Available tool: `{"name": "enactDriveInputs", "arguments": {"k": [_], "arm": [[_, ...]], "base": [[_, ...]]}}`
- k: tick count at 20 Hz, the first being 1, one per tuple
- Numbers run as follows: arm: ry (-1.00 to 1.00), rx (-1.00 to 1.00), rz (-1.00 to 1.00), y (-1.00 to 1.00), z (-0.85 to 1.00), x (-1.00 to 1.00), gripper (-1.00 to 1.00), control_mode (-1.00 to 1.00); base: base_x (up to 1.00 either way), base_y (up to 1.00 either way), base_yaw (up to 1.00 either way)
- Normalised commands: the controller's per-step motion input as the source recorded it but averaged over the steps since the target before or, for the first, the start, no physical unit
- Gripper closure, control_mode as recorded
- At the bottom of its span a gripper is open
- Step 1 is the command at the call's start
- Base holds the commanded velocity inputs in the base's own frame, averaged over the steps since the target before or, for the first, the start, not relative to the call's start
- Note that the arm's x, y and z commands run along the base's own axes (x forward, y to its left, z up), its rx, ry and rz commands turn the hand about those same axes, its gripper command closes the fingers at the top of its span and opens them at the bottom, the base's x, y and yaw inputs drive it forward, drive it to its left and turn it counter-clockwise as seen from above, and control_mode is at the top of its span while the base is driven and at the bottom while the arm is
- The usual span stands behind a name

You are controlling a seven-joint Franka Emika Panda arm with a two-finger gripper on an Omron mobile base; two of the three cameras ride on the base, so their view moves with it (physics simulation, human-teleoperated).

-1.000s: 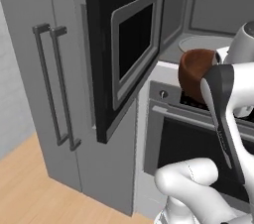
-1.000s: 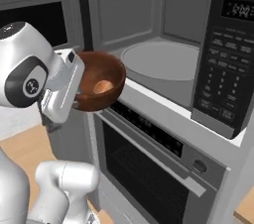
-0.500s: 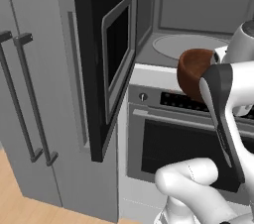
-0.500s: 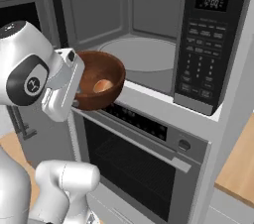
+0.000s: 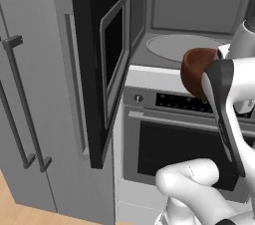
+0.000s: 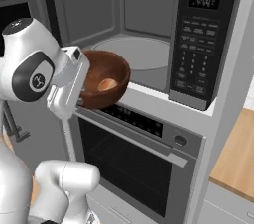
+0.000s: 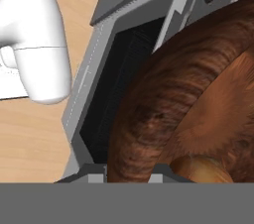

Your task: Pick the onion from the sink and place it in the bowl. Then pick the bowl and place it in the microwave. Then close the microwave door and press the start button.

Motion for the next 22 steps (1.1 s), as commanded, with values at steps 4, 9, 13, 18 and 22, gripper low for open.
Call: {"name": "enactDriveInputs", "arguments": {"k": [4, 9, 13, 18, 22], "arm": [[-0.06, 0.0, 0.07, -0.33, 0.37, 0.16, 1.0, -1.0], [-0.15, 0.0, 0.05, -0.11, 0.41, 0.49, 1.0, -1.0], [-0.06, 0.0, 0.0, -0.16, 0.29, 0.57, 1.0, -1.0], [-0.04, 0.0, 0.0, -0.05, 0.18, 0.61, 1.0, -1.0], [-0.03, 0.0, 0.0, 0.0, 0.0, 0.71, 1.0, -1.0]], "base": [[0.0, 0.0, 0.0], [0.0, 0.0, 0.0], [0.0, 0.0, 0.0], [0.0, 0.0, 0.0], [0.0, 0.0, 0.0]]}}
